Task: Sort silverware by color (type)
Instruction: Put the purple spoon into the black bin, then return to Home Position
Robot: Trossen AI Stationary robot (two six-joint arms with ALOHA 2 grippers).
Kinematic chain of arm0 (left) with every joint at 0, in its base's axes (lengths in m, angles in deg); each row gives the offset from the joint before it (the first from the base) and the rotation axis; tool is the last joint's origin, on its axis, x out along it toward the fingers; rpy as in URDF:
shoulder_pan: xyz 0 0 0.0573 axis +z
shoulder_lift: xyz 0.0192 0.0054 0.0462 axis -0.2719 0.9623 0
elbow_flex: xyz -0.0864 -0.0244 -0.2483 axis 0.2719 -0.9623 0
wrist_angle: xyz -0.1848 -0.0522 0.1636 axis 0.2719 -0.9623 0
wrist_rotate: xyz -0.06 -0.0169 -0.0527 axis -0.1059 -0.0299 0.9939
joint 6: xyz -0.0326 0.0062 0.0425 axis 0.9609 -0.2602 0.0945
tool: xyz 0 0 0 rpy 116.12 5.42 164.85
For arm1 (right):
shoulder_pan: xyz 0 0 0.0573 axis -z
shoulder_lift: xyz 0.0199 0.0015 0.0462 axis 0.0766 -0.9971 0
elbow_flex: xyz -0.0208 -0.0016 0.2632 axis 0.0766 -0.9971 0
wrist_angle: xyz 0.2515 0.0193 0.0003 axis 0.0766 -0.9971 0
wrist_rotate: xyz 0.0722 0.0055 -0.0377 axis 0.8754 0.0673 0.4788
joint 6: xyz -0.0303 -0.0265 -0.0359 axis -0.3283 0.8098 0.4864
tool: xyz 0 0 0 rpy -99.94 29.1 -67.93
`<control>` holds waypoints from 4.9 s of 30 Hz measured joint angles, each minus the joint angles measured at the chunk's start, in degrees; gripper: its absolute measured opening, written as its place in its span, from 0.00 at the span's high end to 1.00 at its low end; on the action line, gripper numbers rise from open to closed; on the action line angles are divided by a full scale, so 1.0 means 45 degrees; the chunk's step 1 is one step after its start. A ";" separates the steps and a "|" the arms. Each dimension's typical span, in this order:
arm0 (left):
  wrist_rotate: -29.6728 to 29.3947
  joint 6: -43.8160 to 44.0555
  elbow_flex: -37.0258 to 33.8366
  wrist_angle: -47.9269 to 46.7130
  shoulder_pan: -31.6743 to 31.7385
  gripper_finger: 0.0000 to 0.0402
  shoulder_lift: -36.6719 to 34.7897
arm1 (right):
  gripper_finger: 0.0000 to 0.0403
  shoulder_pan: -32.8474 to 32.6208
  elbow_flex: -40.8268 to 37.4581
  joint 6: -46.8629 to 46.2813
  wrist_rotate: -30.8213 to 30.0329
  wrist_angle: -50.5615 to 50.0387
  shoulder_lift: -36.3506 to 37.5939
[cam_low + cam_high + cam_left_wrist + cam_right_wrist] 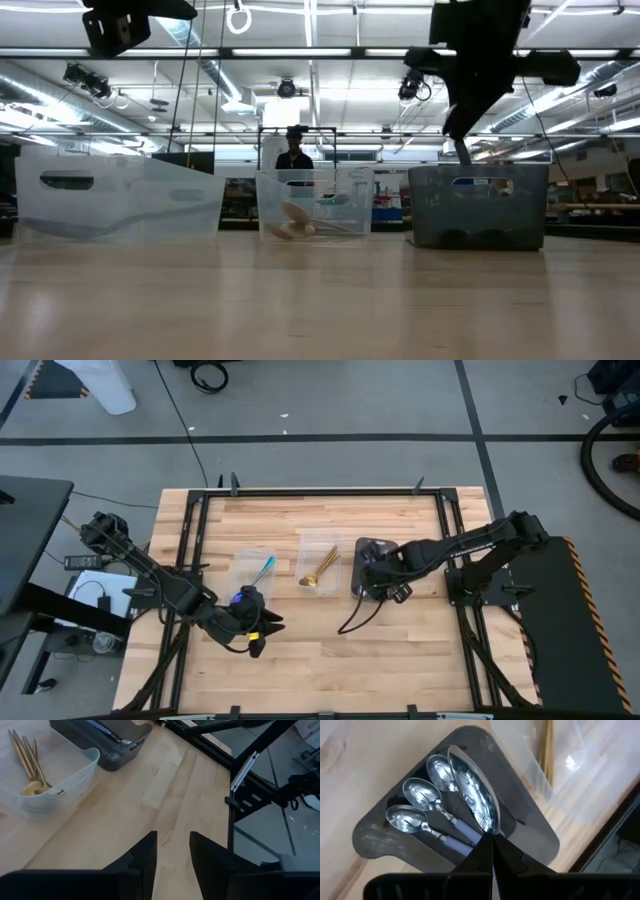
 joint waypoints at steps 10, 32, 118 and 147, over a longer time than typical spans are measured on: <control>-0.0021 0.0136 0.0000 0.0000 -0.0011 0.69 0.0000 | 0.98 0.0558 -0.1563 0.0599 0.0108 0.1095 -0.0005; -0.0001 0.0102 0.0000 0.0000 -0.0235 0.69 0.0000 | 0.98 0.0938 -0.4161 0.0453 0.1200 0.4264 -0.0005; -0.0531 -0.9612 0.0000 -0.2760 0.1888 0.69 -0.7173 | 0.55 0.1492 -0.2422 -0.7506 0.1011 0.5795 1.2359; -0.0603 -0.9414 -0.3167 -0.2329 0.1893 0.69 -1.1675 | 0.55 0.1496 -0.3208 -0.7109 0.0328 0.5893 1.6640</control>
